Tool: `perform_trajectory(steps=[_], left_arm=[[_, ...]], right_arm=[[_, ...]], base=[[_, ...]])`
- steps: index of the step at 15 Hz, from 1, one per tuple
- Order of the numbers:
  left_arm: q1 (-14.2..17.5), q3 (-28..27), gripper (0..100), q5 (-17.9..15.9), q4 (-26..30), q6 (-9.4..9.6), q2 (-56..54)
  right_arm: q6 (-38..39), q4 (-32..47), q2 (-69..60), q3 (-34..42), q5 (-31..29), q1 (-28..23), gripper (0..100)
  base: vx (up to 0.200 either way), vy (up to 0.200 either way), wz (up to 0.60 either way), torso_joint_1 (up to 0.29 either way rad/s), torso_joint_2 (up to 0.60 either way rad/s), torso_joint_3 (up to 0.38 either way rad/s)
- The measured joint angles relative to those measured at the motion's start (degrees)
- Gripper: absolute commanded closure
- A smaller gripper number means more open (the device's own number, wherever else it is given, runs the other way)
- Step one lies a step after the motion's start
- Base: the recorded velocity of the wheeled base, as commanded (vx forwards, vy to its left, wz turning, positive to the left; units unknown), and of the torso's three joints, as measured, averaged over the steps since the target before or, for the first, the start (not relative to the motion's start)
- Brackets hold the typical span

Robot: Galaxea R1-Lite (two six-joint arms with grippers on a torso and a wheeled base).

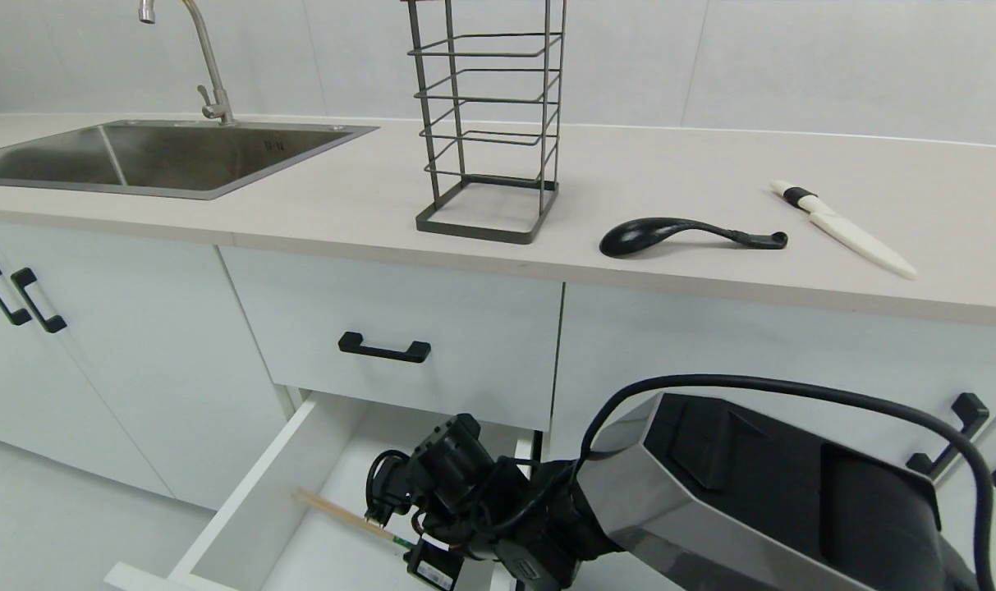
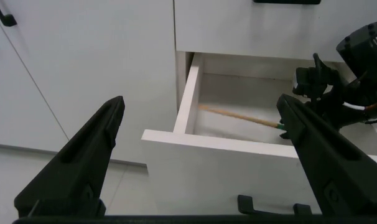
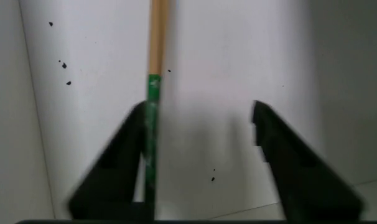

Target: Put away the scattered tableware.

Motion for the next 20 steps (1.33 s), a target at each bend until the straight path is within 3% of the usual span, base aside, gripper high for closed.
perform_trajectory(steps=[5, 11, 16, 20], left_arm=[[0.0, 0.0, 0, 0.0, 0.0, -0.02, 0.0], [0.0, 0.0, 0, 0.0, 0.0, 0.00, 0.0], [0.0, 0.0, 0, 0.0, 0.0, 0.00, 0.0], [0.0, 0.0, 0, 0.0, 0.0, -0.02, 0.0]], right_arm=[[0.0, -0.9, -6.9, 4.4, 0.0, 1.3, 0], [-0.1, -10.1, -20.3, 17.0, -0.1, 4.0, 0], [0.4, -17.7, -31.1, 32.6, -7.1, 6.6, 0], [0.5, -18.5, -35.0, 37.4, -7.6, 7.4, 0]], base=[[0.000, 0.000, 0.00, 0.000, 0.00, 0.000], [0.000, 0.000, 0.00, 0.000, 0.00, 0.000], [0.000, 0.000, 0.00, 0.000, 0.00, 0.000], [0.000, 0.000, 0.00, 0.015, -0.02, -0.004]])
